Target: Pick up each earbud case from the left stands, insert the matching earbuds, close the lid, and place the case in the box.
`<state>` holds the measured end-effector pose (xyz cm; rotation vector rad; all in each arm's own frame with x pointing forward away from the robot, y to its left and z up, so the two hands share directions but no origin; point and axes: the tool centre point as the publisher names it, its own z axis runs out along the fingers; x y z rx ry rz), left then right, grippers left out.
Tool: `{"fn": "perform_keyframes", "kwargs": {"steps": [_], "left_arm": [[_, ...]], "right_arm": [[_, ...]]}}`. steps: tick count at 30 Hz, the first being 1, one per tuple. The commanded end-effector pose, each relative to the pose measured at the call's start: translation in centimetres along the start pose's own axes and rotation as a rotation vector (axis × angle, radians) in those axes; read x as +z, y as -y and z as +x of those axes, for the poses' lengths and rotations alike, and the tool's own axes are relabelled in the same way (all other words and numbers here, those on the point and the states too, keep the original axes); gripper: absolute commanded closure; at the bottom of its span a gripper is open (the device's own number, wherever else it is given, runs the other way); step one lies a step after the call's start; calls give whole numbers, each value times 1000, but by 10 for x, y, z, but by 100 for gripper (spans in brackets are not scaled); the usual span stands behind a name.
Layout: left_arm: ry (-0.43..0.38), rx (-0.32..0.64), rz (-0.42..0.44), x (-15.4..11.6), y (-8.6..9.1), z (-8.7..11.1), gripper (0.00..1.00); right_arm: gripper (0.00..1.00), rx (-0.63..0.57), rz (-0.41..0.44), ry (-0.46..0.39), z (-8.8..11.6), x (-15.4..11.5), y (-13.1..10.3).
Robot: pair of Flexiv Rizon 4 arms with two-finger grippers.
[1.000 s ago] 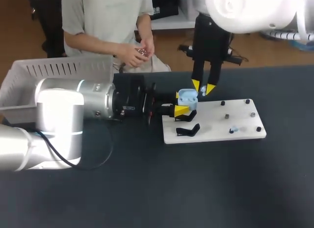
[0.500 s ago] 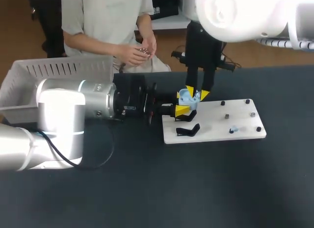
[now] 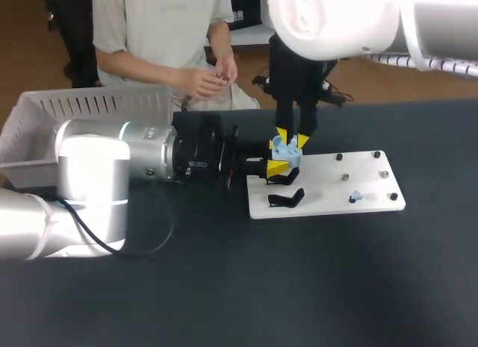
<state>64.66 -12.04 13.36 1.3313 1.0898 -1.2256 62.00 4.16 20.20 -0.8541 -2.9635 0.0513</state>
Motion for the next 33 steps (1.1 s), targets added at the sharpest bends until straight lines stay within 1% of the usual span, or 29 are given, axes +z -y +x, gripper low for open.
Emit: {"fn": "perform_keyframes", "kwargs": {"steps": [1,13,14,15,16,21,33], "left_arm": [[-1,0,0,1,-1,0,100],[-1,0,0,1,-1,0,100],[-1,0,0,1,-1,0,100],[-1,0,0,1,-1,0,100],[-1,0,0,1,-1,0,100],[-1,0,0,1,-1,0,100],[-1,0,0,1,-1,0,100]], "right_arm": [[100,18,4,6,-3,-1,-7],[100,18,4,6,-3,-1,-7],[100,38,29,-2,-4,3,-7],[100,42,25,19,-6,4,-7],[100,50,13,5,-6,4,-7],[100,95,3,13,-6,5,-7],[100,122,-8,48,-3,7,-7]]}}
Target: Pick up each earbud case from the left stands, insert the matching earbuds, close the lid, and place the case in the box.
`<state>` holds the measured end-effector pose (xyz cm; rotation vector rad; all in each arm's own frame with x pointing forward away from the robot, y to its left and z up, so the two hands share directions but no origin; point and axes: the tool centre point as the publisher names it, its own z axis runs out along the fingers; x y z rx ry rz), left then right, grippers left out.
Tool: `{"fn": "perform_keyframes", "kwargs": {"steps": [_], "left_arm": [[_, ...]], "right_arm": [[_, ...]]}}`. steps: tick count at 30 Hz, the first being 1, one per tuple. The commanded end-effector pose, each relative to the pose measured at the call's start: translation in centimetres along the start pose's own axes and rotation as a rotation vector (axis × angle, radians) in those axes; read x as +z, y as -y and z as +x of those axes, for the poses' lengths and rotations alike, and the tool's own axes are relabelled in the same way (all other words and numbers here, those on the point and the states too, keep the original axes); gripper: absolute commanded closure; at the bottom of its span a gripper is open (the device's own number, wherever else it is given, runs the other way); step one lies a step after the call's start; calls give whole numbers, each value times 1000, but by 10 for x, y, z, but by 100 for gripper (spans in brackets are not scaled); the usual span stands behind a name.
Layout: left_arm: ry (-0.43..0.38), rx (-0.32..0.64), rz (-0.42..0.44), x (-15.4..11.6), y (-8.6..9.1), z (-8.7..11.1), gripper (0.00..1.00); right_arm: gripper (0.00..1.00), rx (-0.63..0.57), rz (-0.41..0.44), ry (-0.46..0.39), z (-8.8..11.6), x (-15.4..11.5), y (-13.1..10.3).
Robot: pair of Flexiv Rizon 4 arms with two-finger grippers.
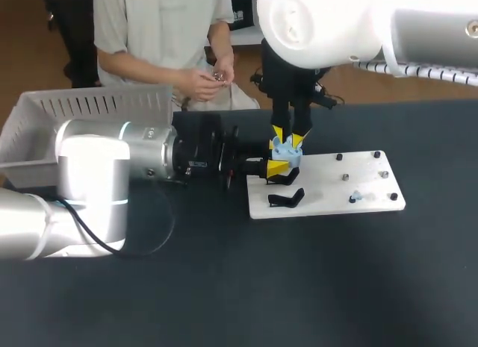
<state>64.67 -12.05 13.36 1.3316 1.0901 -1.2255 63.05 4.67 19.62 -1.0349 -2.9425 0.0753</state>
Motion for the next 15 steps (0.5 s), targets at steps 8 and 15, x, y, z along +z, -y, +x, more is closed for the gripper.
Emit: {"fn": "perform_keyframes", "kwargs": {"steps": [8,15], "left_arm": [[0,0,0,0,-1,0,100],[0,0,0,0,-1,0,100]], "right_arm": [[100,12,-11,15,1,4,1],[100,14,-11,15,-2,6,0]]}}
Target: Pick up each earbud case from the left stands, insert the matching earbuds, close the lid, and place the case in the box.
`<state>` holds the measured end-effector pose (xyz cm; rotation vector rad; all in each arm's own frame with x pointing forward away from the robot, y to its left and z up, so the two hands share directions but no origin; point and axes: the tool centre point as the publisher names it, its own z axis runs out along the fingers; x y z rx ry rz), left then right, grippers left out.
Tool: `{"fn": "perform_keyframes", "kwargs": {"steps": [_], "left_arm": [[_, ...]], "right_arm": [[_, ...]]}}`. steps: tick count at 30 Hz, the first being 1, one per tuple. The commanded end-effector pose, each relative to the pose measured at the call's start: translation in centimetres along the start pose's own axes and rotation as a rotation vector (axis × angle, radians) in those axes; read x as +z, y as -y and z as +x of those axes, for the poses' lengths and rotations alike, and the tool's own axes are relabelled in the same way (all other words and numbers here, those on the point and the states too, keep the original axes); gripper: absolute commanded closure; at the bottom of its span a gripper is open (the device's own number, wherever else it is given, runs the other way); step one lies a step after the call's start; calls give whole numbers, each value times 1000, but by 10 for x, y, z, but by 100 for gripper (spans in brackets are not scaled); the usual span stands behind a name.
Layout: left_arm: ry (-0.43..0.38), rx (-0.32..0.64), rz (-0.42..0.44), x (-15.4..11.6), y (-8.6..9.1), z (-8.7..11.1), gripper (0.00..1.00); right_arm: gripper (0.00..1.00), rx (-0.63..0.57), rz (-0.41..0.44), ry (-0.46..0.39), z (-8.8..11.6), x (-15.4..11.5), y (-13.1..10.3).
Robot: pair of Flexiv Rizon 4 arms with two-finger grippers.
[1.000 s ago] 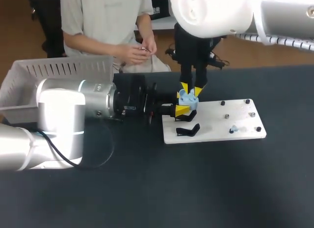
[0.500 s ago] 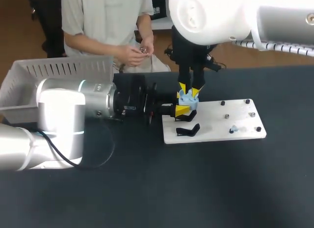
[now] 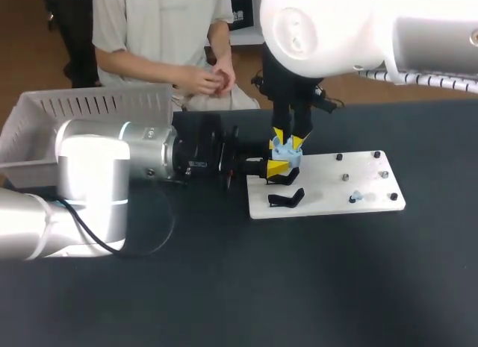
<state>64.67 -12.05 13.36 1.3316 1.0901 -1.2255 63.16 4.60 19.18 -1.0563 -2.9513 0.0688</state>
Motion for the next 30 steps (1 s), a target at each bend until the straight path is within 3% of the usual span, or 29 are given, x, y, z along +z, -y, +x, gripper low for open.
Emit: {"fn": "perform_keyframes", "kwargs": {"steps": [1,30], "left_arm": [[0,0,0,0,-1,0,100],[0,0,0,0,-1,0,100]], "right_arm": [[100,3,-3,3,-1,2,0],[100,13,37,3,-9,14,-2]]}}
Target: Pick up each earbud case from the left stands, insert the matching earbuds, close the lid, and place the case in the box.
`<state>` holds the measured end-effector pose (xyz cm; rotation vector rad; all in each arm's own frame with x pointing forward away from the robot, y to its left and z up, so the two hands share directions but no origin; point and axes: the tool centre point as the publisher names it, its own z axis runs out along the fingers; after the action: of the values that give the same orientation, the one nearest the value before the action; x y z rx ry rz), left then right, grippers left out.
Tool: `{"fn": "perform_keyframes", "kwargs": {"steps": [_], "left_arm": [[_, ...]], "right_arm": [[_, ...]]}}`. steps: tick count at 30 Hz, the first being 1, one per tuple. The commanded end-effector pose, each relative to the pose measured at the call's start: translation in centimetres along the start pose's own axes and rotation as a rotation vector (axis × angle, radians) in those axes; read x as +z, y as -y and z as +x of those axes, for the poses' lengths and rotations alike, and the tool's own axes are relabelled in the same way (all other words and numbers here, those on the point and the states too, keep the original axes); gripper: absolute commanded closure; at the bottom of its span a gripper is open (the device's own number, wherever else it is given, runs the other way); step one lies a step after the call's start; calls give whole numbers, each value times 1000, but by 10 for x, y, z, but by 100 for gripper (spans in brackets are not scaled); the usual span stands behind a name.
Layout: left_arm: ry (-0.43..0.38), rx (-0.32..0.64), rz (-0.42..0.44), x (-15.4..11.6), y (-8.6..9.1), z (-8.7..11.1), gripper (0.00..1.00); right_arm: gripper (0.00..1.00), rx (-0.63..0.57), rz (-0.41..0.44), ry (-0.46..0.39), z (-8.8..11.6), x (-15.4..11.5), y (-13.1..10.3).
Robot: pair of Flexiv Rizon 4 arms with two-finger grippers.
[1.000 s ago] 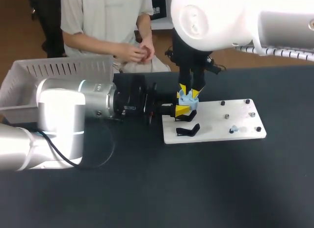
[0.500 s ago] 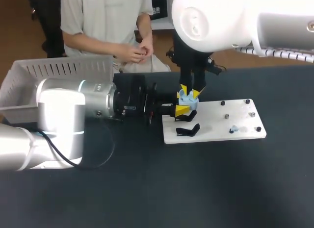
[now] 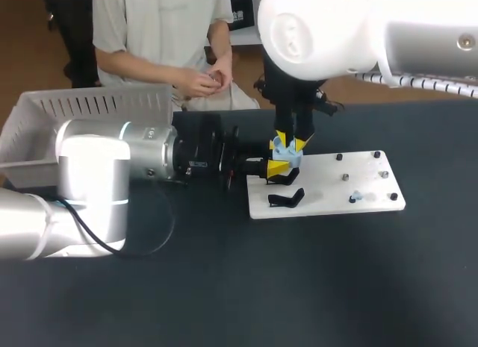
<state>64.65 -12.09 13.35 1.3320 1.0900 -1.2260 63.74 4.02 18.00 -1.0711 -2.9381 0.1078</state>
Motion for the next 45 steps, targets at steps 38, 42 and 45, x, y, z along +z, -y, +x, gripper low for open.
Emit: {"fn": "perform_keyframes", "kwargs": {"steps": [38,42,45], "left_arm": [[0,0,-1,0,-1,0,100],[0,0,-1,0,-1,0,100],[0,0,-1,0,-1,0,100]], "right_arm": [[33,-495,-278,64,-18,8,93],[40,-529,-299,62,-27,22,96],[40,-555,-298,58,-32,36,95]]}}
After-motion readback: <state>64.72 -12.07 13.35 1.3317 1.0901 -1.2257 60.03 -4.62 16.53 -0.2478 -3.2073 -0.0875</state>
